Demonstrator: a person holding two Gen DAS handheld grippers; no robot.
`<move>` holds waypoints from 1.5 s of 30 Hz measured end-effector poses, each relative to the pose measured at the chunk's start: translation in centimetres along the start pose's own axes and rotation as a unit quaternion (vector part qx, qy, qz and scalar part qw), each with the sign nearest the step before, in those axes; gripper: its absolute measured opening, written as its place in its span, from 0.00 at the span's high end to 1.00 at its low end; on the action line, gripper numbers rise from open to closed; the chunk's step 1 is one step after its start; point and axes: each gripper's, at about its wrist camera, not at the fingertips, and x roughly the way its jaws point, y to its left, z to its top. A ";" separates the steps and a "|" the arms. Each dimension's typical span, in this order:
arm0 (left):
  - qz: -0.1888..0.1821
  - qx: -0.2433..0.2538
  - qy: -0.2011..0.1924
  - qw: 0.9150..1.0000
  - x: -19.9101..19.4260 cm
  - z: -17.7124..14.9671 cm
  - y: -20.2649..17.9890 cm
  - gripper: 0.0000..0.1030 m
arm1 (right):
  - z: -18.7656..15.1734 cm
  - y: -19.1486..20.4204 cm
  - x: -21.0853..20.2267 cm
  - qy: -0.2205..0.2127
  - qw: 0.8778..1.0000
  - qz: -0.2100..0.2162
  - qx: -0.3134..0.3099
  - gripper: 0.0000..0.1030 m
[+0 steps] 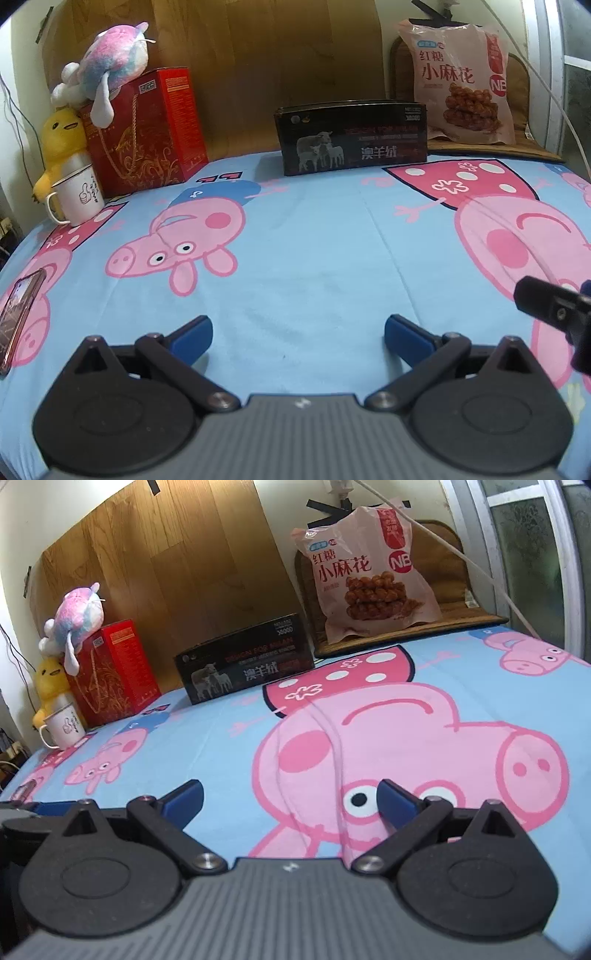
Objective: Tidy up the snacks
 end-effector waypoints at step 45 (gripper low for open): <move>0.033 -0.007 0.008 0.999 0.4 0.3 0.1 0.00 | 0.4 0.2 0.8 0.018 0.999 0.042 0.006 0.00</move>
